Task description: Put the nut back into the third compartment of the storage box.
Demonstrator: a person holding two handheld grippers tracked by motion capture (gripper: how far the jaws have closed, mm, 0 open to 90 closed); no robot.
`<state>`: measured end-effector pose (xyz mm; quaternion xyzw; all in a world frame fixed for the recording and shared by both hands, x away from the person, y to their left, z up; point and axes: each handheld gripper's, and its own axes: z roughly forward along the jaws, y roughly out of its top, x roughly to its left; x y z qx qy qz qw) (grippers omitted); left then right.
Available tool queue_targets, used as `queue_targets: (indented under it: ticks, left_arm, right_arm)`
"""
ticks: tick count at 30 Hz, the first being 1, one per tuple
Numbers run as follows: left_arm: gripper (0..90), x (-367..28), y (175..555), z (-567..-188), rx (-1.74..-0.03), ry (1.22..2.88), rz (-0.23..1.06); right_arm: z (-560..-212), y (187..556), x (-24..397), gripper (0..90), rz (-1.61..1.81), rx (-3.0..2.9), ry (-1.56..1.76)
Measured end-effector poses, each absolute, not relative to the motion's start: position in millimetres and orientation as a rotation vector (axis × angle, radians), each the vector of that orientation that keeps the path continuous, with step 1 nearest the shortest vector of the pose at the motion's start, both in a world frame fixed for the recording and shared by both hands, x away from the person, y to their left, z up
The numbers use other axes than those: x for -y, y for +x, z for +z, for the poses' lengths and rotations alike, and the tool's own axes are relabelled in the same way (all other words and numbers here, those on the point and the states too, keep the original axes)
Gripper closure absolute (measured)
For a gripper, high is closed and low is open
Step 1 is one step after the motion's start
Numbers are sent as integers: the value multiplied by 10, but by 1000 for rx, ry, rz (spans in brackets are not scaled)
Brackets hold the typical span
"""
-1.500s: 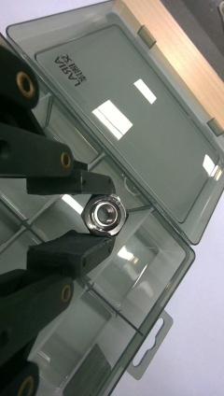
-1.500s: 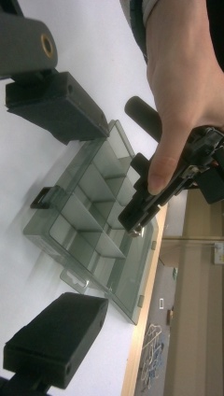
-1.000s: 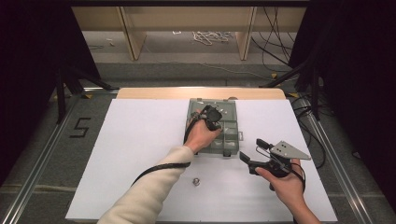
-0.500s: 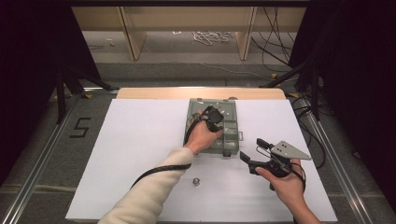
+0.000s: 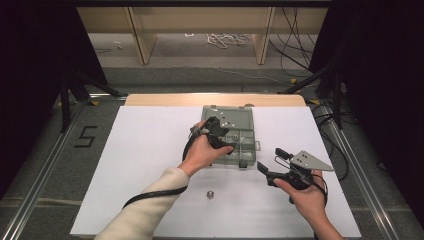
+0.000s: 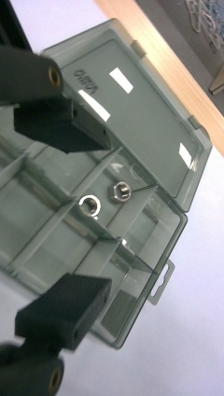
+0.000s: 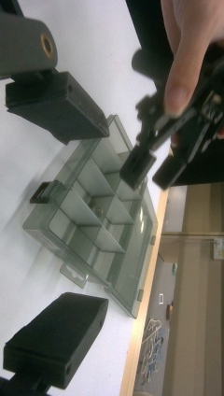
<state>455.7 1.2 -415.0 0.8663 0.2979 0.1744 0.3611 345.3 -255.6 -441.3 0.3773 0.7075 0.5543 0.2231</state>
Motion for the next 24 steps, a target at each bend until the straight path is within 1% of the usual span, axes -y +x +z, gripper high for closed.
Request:
queue_targets:
  ticks: [8,15,24]
  left_arm:
    - [229,-134,4368,-4117,-727,2247,451]
    - [242,-202,4182,-4120,-716,2263,433]
    - [244,-348,3959,-4229,-701,2333,400]
  right_arm:
    - [-4405,3449,2578,160,1503,-1959,1036]
    - [-4409,3456,2578,160,1522,-1950,1034]
    - [-4402,3450,2575,160,1499,-1953,1038]
